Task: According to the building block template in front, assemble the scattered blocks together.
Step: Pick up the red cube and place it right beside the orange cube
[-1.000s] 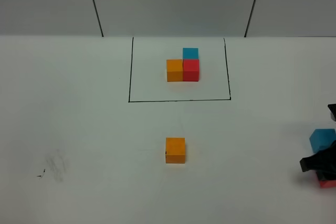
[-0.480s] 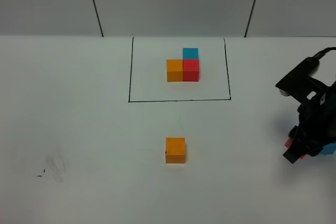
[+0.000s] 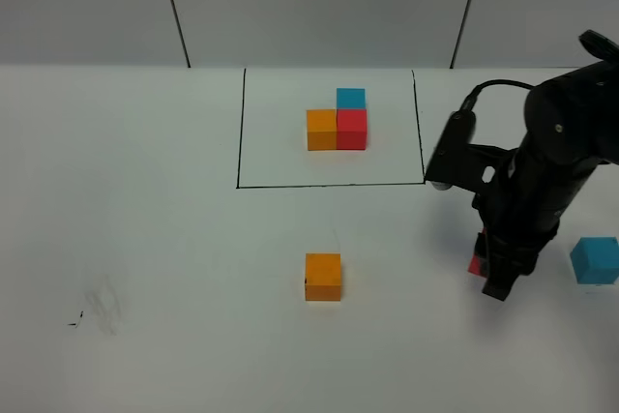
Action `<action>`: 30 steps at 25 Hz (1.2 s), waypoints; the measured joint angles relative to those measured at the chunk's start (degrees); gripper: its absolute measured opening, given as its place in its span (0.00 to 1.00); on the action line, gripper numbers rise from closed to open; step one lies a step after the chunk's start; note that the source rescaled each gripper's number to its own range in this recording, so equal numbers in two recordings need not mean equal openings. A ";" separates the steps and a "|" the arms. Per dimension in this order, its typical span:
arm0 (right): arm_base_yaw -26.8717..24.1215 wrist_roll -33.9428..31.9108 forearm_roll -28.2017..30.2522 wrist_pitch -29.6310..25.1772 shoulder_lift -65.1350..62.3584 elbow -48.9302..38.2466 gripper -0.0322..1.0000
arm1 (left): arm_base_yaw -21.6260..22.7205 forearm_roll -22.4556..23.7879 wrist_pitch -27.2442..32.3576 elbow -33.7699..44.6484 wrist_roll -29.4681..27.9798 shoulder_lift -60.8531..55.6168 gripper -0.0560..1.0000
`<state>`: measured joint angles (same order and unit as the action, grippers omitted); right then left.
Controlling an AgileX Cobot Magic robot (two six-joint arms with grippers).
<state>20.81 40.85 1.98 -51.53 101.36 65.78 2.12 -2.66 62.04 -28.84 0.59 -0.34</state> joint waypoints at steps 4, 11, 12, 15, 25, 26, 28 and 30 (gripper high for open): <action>2.72 2.33 -0.17 -1.00 4.31 4.60 0.22 | 0.00 0.00 0.00 0.00 0.00 0.00 0.66; 6.56 3.62 -0.34 -2.36 11.12 12.14 0.22 | 0.00 0.00 0.00 0.00 0.00 0.00 0.66; 7.13 3.86 -0.40 -2.47 11.78 13.07 0.22 | 0.00 0.00 0.00 0.00 0.00 0.00 0.66; 8.76 4.72 -1.03 -2.71 13.20 15.04 0.22 | 0.00 0.00 0.00 0.00 0.00 0.00 0.66; 11.93 6.06 -1.50 -2.79 14.13 15.77 0.22 | 0.00 0.00 0.00 0.00 0.00 0.00 0.66; 12.33 6.27 -1.66 -2.72 14.13 15.77 0.22 | 0.00 0.00 0.00 0.00 0.00 0.00 0.66; 12.76 6.61 -1.98 -2.63 14.13 15.77 0.22 | 0.00 0.00 0.00 0.00 0.00 0.00 0.66; 12.96 6.78 -1.98 -2.58 14.13 15.77 0.22 | 0.00 0.00 0.00 0.00 0.00 0.00 0.66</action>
<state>33.77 47.63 0.00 -54.11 115.49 81.55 2.12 -2.66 62.04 -28.84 0.59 -0.34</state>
